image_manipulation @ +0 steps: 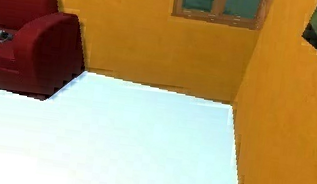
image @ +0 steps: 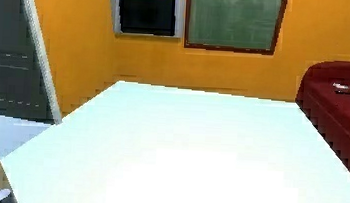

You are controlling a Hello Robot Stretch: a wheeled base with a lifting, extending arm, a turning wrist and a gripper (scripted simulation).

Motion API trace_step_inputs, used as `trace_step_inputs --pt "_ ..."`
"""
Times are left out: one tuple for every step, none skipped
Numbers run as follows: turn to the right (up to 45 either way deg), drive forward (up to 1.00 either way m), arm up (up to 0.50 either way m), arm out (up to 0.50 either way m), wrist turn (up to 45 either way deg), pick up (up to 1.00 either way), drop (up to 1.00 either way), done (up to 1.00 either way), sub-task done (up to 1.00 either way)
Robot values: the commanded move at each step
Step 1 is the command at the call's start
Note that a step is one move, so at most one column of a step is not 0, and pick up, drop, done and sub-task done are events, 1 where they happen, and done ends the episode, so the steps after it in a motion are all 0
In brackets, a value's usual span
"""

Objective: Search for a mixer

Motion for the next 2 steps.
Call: trace_step_inputs --pt "3.0 0.0 0.0 0.0 0.0 0.0 0.0 0.0 0.0" --pt "0.0 0.45 0.0 0.0 0.0 0.0 0.0 0.0 0.0"
